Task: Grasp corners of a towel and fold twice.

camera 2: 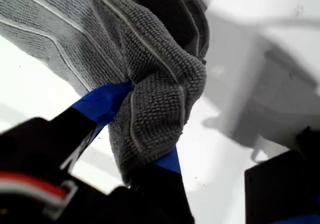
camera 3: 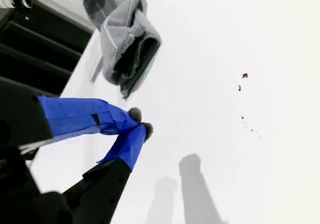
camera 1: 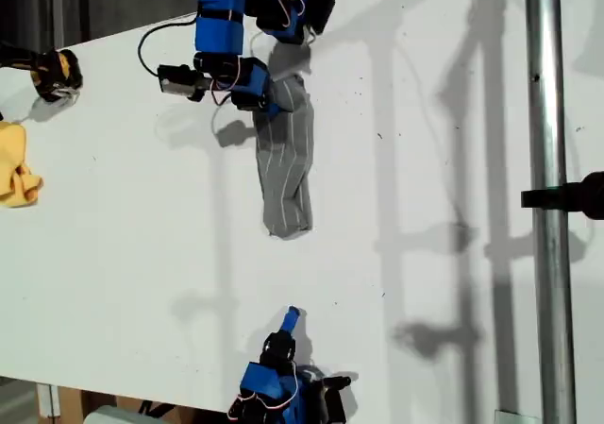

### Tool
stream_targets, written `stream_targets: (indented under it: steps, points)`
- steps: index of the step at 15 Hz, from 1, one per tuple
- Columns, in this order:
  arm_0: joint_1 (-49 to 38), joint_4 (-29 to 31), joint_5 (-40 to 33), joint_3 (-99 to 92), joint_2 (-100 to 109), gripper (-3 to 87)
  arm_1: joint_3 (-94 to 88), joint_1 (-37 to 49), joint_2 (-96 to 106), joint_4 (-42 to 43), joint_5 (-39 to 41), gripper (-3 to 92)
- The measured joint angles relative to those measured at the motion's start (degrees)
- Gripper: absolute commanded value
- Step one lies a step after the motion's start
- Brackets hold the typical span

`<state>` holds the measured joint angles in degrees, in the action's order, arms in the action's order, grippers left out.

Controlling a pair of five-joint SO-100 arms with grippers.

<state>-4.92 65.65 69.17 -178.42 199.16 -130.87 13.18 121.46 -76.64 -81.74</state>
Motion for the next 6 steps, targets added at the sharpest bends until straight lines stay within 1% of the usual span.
stream_targets:
  steps: [1, 4, 6]
  points:
    - [0.0, 0.0, 0.0, 0.0, 0.0, -1.5, 0.5, -1.1, 1.3, 0.5, 0.4, -0.1]
    - [0.0, 0.0, 0.0, 0.0, 0.0, -1.5, 6.7, -1.8, 3.4, 6.1, 5.6, -0.1]
    - [0.4, 0.0, 0.0, 0.0, 0.0, -1.5, 10.1, -1.8, 3.9, 11.2, 9.6, -0.1]
